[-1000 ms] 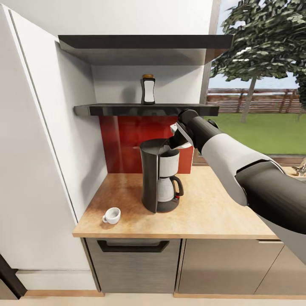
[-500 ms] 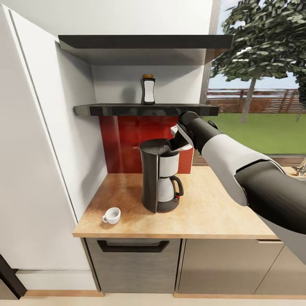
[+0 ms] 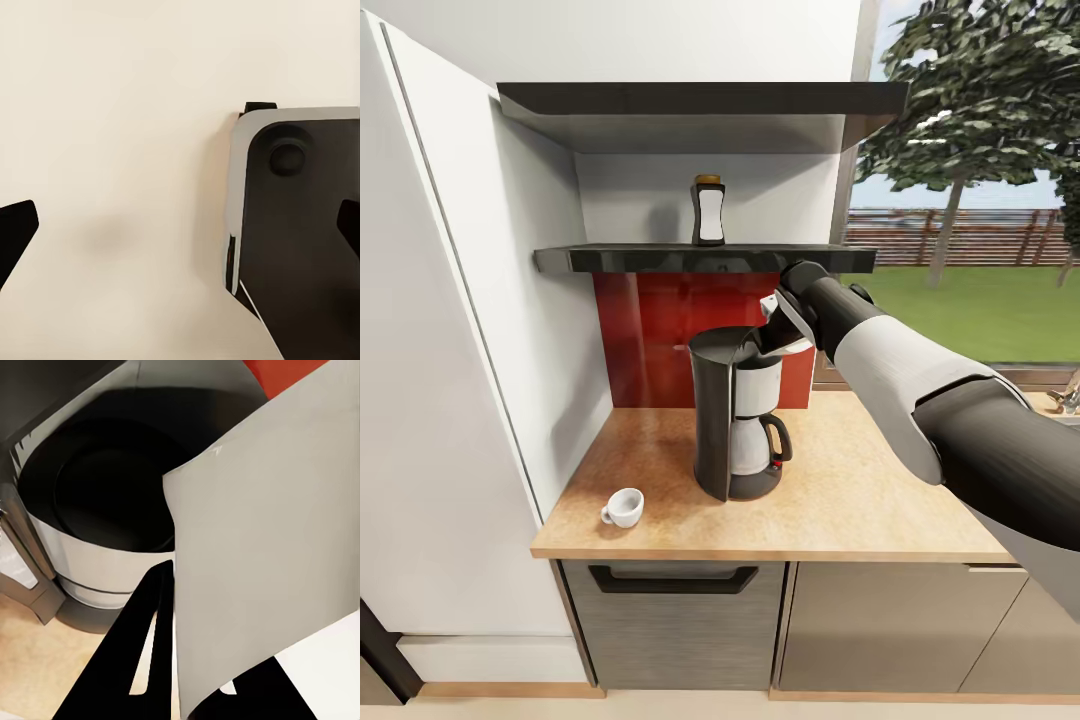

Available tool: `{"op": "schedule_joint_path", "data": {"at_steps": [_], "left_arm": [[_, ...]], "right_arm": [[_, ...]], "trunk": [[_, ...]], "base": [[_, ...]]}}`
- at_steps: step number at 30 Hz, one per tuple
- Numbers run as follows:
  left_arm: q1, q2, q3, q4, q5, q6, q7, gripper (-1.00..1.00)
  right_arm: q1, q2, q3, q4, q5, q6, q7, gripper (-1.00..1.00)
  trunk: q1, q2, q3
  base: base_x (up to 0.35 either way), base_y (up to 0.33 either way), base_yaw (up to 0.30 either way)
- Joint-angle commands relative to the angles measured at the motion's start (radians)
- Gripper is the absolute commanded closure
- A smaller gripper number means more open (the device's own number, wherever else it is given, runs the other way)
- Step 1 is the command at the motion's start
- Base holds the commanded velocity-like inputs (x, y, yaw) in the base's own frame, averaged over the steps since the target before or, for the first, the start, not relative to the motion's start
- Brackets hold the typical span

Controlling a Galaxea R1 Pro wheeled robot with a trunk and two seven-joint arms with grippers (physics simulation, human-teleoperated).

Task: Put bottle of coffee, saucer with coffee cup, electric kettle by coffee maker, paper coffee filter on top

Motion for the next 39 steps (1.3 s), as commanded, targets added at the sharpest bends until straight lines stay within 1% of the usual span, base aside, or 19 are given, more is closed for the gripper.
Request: {"op": "schedule_joint_path", "data": {"at_steps": [1, 6, 12, 24, 35, 37, 39], "left_arm": [[0.0, 0.0, 0.005, 0.001, -0.003, -0.004, 0.001, -1.0], [0.0, 0.0, 0.005, 0.001, -0.003, -0.004, 0.001, -1.0], [0.0, 0.0, 0.005, 0.001, -0.003, -0.004, 0.001, -1.0], [0.0, 0.0, 0.005, 0.001, -0.003, -0.004, 0.001, -1.0], [0.0, 0.0, 0.005, 0.001, -0.003, -0.004, 0.001, -1.0], [0.0, 0.0, 0.005, 0.001, -0.003, -0.004, 0.001, -1.0], [0.0, 0.0, 0.005, 0.001, -0.003, -0.004, 0.001, -1.0]], "right_arm": [[-0.001, 0.0, 0.003, 0.0, 0.001, 0.003, 0.003, 1.0], [-0.001, 0.0, 0.003, -0.001, 0.002, 0.004, 0.003, 1.0], [-0.001, 0.0, 0.003, -0.001, 0.002, 0.004, 0.003, 1.0], [-0.001, 0.0, 0.004, 0.004, 0.006, 0.005, 0.003, 1.0], [-0.001, 0.0, 0.011, 0.005, 0.03, 0.007, 0.0, 1.0], [-0.001, 0.0, 0.015, 0.005, 0.035, 0.008, -0.001, 1.0], [-0.001, 0.0, 0.028, 0.005, 0.049, 0.008, -0.002, 1.0]], "trunk": [[0.0, -0.001, -0.001], [0.0, -0.001, -0.001], [0.0, -0.001, 0.0], [0.0, -0.001, 0.0], [0.0, -0.001, 0.0], [0.0, -0.001, 0.0], [0.0, -0.001, 0.0]], "base": [[0.0, 0.0, 0.0], [0.0, 0.0, 0.028], [0.0, 0.0, 0.142], [0.0, 0.0, 0.011], [0.0, 0.0, 0.0], [0.0, 0.0, 0.0], [0.0, 0.0, 0.0]]}}
